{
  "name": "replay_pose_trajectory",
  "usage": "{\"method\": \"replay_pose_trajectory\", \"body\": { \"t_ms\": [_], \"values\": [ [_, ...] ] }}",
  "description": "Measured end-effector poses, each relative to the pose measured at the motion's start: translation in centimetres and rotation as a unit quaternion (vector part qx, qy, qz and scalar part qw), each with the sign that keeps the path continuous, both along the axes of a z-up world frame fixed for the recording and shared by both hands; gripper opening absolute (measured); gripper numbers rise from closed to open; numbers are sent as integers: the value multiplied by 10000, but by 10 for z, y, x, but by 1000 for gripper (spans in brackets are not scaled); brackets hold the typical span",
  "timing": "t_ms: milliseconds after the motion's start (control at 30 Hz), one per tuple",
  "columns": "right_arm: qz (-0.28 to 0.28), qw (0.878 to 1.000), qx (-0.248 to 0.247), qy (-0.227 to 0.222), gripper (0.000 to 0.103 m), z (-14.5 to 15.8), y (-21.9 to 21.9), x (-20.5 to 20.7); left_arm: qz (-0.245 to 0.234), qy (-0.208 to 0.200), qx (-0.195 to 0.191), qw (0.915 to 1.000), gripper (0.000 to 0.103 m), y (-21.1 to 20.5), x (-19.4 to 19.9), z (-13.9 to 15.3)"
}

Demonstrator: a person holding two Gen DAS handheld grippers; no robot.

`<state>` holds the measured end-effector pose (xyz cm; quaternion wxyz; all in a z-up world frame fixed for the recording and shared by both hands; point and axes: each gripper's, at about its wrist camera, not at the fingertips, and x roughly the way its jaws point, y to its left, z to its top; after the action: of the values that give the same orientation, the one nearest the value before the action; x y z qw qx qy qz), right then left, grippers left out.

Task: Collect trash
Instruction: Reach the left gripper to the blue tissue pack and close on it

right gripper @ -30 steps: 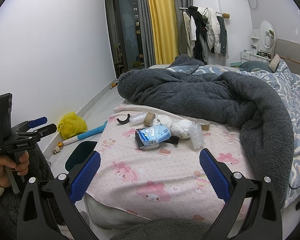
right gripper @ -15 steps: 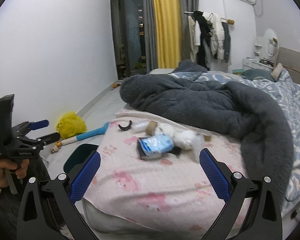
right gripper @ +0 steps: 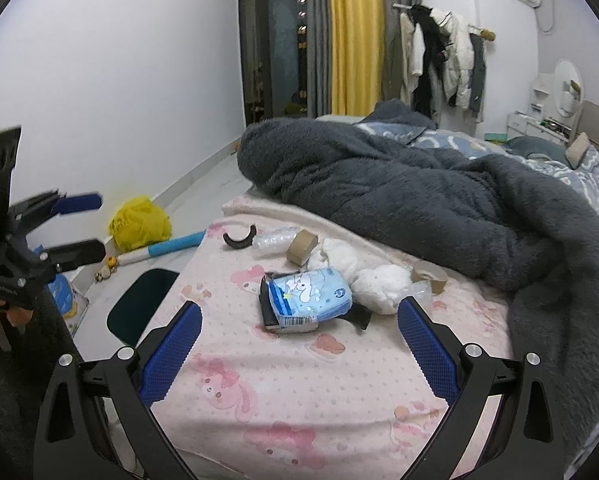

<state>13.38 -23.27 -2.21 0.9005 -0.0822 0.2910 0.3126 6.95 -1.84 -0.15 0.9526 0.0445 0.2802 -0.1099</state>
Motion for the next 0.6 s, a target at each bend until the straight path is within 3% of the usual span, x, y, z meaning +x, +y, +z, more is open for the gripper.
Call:
{"method": "replay_pose_trajectory", "body": {
  "t_ms": [133, 333, 600],
  "values": [
    [69, 9996, -194, 179, 99, -14, 3, 15, -395, 81, 6, 9992, 91, -13, 18, -7],
    [-67, 9982, -493, 337, 99, -31, -11, 36, -907, 175, 22, 9957, 90, -37, 42, -17],
    [-317, 9972, -434, 520, 98, -44, -35, 56, -1398, 473, -63, 9890, 86, -66, 74, -32]
  ]
}}
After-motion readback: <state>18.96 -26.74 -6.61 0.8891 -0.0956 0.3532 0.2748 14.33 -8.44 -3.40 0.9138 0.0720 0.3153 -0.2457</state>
